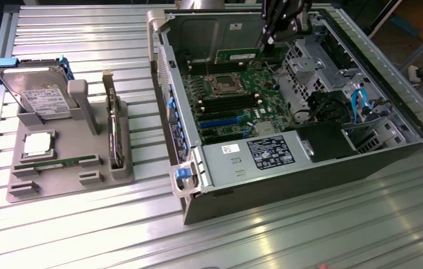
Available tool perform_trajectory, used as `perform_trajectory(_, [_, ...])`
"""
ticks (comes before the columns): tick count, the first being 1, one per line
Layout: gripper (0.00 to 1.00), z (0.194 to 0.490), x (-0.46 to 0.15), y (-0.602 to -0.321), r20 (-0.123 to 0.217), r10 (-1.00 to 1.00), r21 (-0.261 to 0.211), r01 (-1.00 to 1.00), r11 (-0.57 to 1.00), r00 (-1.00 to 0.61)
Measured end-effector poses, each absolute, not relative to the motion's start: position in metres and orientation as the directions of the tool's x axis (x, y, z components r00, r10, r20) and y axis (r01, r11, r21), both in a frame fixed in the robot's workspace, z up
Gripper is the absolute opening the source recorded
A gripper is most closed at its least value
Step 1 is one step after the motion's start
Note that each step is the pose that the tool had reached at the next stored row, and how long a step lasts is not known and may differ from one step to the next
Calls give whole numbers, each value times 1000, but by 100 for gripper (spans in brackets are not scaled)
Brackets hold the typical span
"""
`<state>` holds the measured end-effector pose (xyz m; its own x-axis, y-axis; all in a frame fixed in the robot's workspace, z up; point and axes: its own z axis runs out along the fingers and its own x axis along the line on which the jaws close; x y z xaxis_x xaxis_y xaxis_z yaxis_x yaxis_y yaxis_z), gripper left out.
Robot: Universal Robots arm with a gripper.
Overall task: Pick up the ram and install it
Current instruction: 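Insert the ram into the slot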
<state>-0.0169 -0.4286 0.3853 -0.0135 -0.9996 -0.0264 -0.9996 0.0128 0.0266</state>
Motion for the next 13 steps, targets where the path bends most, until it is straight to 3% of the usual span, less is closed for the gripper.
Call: perform_trajectory(13, [12, 367, -17, -429, -27, -1000, 27, -1000, 13, -13])
